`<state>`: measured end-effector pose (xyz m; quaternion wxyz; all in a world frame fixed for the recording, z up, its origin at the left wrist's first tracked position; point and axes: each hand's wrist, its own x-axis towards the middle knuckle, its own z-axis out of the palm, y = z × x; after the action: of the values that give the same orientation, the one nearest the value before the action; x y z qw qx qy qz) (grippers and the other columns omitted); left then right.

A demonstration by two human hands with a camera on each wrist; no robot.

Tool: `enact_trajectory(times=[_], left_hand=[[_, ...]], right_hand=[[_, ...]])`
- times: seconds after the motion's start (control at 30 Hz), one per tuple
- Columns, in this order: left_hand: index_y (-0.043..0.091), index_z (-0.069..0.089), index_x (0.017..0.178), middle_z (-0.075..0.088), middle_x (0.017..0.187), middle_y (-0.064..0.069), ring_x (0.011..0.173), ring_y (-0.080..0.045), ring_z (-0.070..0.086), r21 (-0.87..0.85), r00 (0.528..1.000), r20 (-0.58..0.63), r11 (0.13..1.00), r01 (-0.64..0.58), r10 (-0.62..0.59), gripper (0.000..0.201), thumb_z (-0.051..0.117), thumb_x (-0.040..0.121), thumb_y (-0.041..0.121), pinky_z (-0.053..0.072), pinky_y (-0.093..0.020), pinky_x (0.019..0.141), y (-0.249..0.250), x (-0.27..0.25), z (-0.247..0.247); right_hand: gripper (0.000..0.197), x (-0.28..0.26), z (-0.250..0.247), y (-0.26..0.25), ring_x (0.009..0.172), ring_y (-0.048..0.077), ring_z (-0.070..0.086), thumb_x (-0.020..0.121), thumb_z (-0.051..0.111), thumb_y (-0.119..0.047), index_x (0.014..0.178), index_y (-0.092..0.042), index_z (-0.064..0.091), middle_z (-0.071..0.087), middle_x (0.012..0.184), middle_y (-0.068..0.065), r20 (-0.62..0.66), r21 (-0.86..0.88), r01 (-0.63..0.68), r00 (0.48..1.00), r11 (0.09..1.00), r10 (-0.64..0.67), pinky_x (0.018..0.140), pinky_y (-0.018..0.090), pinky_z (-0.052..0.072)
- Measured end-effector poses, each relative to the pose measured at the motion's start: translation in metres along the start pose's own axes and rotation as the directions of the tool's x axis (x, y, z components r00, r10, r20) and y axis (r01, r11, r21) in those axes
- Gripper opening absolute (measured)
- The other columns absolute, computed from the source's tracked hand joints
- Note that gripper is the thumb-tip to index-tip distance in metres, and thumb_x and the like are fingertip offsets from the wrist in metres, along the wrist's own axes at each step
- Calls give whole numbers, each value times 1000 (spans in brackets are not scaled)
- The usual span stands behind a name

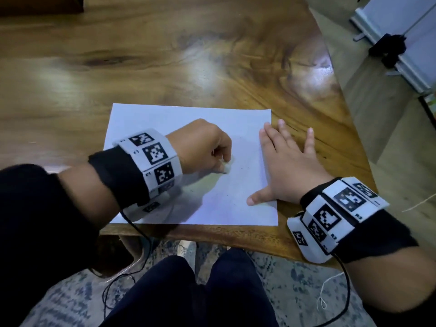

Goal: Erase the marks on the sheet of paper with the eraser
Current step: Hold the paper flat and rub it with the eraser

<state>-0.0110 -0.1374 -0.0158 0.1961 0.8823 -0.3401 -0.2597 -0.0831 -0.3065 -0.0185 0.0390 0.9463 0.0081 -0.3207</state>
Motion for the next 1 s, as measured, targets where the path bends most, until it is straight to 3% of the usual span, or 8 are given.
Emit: enact_trajectory(times=[0.17,0.3,0.37,0.57,0.67,0.73,0.9,1.0], left_hand=[[13,67,82,64,82,-6,77,-23,56,25,991,-13,991,-133,133,11,65,77,23,42,-27,69,10,-2,20],[10,66,72,63,80,-10,73,-28,58,45,949,166,959,-281,270,4,63,75,10,37,-25,63,0,-36,32],[11,68,79,64,86,-7,79,-25,58,44,940,228,962,-269,252,5,64,76,10,38,-24,66,-4,-39,28],[10,66,82,63,88,-6,82,-24,57,77,980,73,979,-190,185,8,64,78,17,45,-29,73,-3,-5,14],[12,64,71,56,75,-1,69,-20,52,50,948,183,961,-272,259,8,60,76,16,41,-27,63,-14,-37,20],[12,66,77,61,82,-5,75,-24,56,69,931,269,960,-272,245,7,60,77,15,44,-29,66,-16,-43,21],[11,64,86,60,92,-8,85,-25,56,89,977,100,977,-196,187,9,62,79,17,44,-30,75,3,-4,15],[11,63,78,55,83,-5,76,-23,52,86,962,155,967,-240,225,3,60,79,13,41,-30,68,-5,-20,21]], right_hand=[[142,1,-1,-1,139,21,-31,55,57,-83,145,-8,-23,-28,155,3,12,-23,-9,1000,1000,9,108,63,-16],[142,0,2,1,139,20,-32,55,58,-82,145,-9,-24,-30,154,2,8,2,1,1000,1000,-1,107,60,-18],[142,0,2,1,139,20,-32,56,59,-81,145,-9,-23,-29,154,2,3,19,9,1000,1000,-9,108,59,-18],[141,0,2,2,139,21,-32,56,60,-81,145,-10,-23,-29,154,0,-6,31,8,1000,999,-8,107,58,-19],[141,0,2,3,139,22,-32,56,58,-82,145,-10,-24,-29,154,1,-5,22,11,1000,1000,-11,108,58,-19],[140,0,2,3,139,23,-32,57,58,-82,145,-9,-23,-29,154,2,-6,17,13,1000,1000,-13,109,59,-18],[140,-1,1,1,139,23,-32,58,59,-81,146,-8,-22,-28,155,4,-4,7,12,1000,1000,-12,109,58,-17],[140,-1,0,1,139,23,-31,58,58,-81,146,-8,-22,-27,155,3,-4,7,12,1000,1000,-12,110,59,-18]])
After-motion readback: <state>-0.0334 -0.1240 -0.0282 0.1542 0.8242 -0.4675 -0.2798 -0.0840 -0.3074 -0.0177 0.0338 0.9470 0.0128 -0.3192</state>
